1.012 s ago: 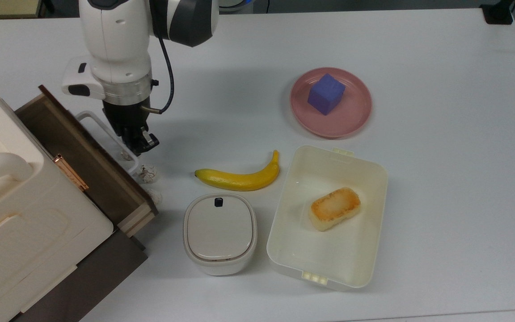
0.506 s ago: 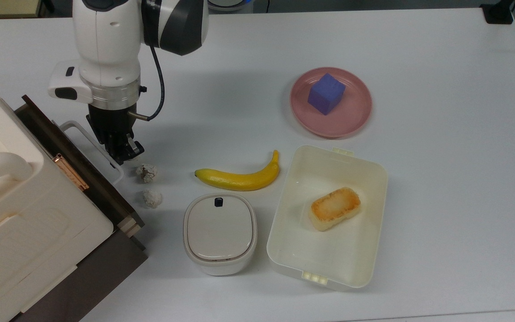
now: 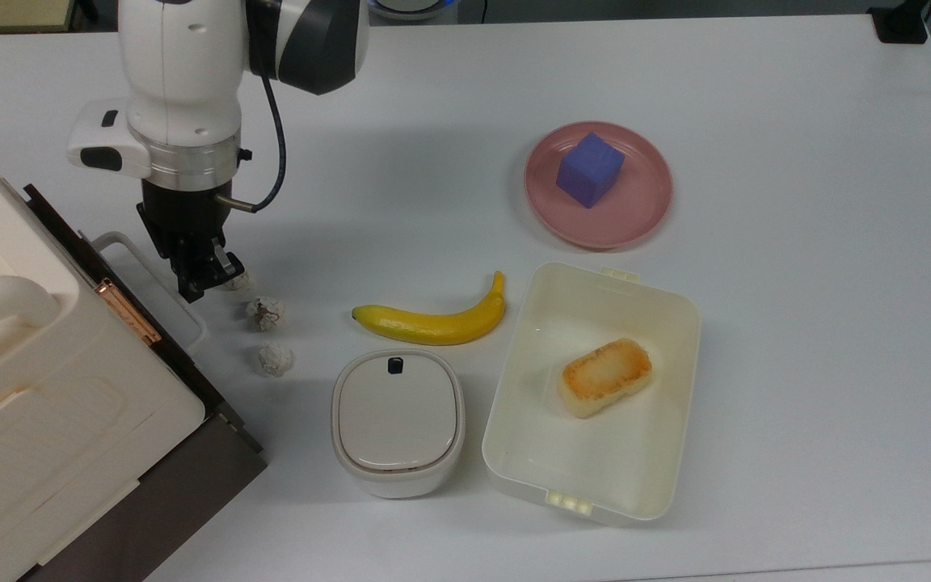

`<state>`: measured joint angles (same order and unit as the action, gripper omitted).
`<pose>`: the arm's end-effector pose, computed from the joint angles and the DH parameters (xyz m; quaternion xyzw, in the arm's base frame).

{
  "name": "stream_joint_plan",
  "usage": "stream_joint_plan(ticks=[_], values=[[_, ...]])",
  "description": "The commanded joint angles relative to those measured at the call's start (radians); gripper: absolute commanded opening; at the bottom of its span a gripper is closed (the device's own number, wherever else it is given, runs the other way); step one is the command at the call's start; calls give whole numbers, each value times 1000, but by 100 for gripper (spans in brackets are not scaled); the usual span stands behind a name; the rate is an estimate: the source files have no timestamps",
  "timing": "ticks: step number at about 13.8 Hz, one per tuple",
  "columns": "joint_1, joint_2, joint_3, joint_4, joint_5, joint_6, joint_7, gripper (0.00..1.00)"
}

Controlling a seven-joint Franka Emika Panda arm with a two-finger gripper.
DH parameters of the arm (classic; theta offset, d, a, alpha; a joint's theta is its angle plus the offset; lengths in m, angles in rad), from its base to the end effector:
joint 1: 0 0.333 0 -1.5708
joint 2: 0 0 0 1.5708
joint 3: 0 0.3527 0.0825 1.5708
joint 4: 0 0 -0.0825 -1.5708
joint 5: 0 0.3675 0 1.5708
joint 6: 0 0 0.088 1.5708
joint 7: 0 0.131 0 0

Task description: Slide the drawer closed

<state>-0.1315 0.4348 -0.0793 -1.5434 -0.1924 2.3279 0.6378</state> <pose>0.7058 -0.1482 0.4570 0.9160 -0.3488 0.1896 0.0571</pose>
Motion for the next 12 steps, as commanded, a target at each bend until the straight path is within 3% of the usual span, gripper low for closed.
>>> stream_joint_plan(ticks=[1,4,6,7,9,10,11,12], values=[[-2,-13,-4,23,-19,8,3,1],[36,-76,21,17,-2,-192,-24,4],[58,-100,39,16,28,-325,-78,16],[59,-114,61,17,69,-399,-134,30],[62,-137,87,19,84,-499,-217,48],[62,-145,99,19,84,-533,-258,65],[62,-154,117,19,84,-568,-339,100],[62,-154,127,19,80,-591,-440,100]])
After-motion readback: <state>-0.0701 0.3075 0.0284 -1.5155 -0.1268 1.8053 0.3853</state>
